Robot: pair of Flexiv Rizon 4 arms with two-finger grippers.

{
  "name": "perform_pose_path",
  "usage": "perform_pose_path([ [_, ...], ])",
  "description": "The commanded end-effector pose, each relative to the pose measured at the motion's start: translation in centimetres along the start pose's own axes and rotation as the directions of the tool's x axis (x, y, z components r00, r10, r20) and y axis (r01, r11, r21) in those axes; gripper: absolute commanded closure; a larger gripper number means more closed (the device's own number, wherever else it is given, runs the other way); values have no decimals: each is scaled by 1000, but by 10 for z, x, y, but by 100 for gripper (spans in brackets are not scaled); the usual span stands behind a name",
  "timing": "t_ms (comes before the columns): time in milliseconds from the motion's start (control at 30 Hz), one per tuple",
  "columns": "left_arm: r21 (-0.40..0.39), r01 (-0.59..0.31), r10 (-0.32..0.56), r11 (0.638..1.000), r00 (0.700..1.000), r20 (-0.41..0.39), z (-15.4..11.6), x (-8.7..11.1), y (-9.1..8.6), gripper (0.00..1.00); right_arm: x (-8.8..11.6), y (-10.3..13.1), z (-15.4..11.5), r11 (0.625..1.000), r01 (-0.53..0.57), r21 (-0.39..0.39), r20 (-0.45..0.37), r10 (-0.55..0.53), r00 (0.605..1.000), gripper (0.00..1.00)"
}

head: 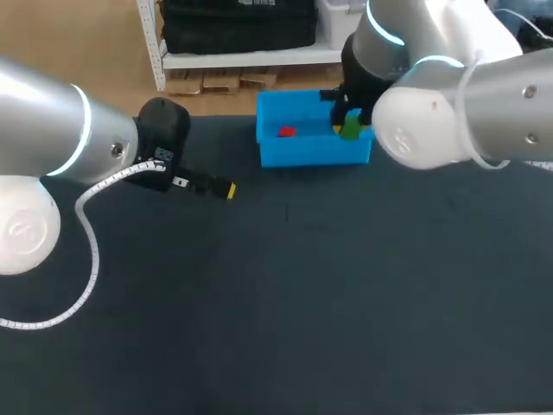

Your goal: Use the left arm to pick the red cube and place it into the blue plastic box first, then use the right arm to grasp the green cube and put it into the same blue plastic box after the first action is fully finished.

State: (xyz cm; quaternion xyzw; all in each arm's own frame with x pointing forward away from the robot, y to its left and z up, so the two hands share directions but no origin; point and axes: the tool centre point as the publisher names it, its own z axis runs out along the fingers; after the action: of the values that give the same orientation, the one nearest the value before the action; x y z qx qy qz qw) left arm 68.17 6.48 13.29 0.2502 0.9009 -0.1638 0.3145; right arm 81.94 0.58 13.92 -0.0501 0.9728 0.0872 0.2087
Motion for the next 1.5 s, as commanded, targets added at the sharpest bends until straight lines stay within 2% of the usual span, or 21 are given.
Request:
perform_pose_path([
  [33, 8, -2, 2, 1000, 1000, 4, 0, 1, 2, 0, 4, -1, -9, 1000, -4, -24, 92, 6, 996, 100],
  [433, 8, -2, 2, 1000, 1000, 4, 0, 1, 2, 0, -12, -5, -9, 996, -16, -92, 232, 37, 972, 100],
  [867, 8, -2, 2, 1000, 1000, 4, 0, 1, 2, 0, -19, -12, 0, 994, -11, -112, 234, 38, 971, 100],
  [1500, 8, -2, 2, 1000, 1000, 4, 0, 1, 2, 0, -80, -16, 60, 992, -5, -123, 241, 35, 970, 100],
])
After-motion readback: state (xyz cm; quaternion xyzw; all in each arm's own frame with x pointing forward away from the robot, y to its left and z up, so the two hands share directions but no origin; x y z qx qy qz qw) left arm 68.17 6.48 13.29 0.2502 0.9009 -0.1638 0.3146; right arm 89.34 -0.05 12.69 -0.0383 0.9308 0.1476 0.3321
